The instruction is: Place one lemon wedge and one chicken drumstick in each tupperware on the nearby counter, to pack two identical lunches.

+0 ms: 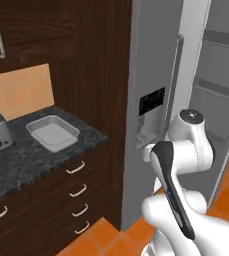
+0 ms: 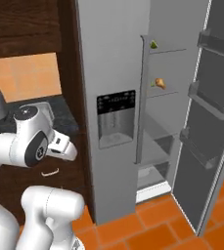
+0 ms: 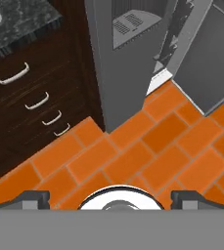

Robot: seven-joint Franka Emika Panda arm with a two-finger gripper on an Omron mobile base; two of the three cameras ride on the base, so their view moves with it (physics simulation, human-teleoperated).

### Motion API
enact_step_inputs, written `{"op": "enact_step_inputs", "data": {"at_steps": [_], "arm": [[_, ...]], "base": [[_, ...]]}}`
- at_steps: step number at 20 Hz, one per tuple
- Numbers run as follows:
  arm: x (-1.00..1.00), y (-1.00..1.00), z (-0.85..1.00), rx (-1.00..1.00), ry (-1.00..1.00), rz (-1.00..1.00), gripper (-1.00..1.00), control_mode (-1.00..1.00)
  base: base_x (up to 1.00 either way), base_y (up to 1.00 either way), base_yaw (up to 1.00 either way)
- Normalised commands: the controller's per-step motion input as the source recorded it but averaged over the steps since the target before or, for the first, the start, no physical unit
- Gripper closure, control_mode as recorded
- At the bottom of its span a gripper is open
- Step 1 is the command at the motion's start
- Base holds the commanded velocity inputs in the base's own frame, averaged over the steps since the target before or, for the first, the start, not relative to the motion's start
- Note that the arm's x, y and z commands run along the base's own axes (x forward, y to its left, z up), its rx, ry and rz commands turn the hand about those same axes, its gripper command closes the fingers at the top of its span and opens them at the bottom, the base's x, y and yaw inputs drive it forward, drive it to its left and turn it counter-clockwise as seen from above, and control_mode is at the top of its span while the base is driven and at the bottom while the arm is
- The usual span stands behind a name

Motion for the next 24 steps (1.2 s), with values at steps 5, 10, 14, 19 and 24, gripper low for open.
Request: {"op": "enact_step_inputs", "data": {"at_steps": [5, 10, 14, 19, 24], "arm": [[0.00, 0.00, 0.00, 0.00, 0.00, 0.00, -1.00, 1.00], [0.00, 0.00, 0.00, 0.00, 0.00, 0.00, -1.00, 1.00], [0.00, 0.00, 0.00, 0.00, 0.00, 0.00, -1.00, 1.00], [0.00, 0.00, 0.00, 0.00, 0.00, 0.00, -1.00, 1.00], [0.00, 0.00, 0.00, 0.00, 0.00, 0.00, -1.00, 1.00]], "base": [[0.43, -0.93, -0.02], [0.69, -0.67, 0.08], [0.69, -0.41, 0.19], [0.68, -0.44, 0.26], [0.73, -0.18, 0.31]]}}
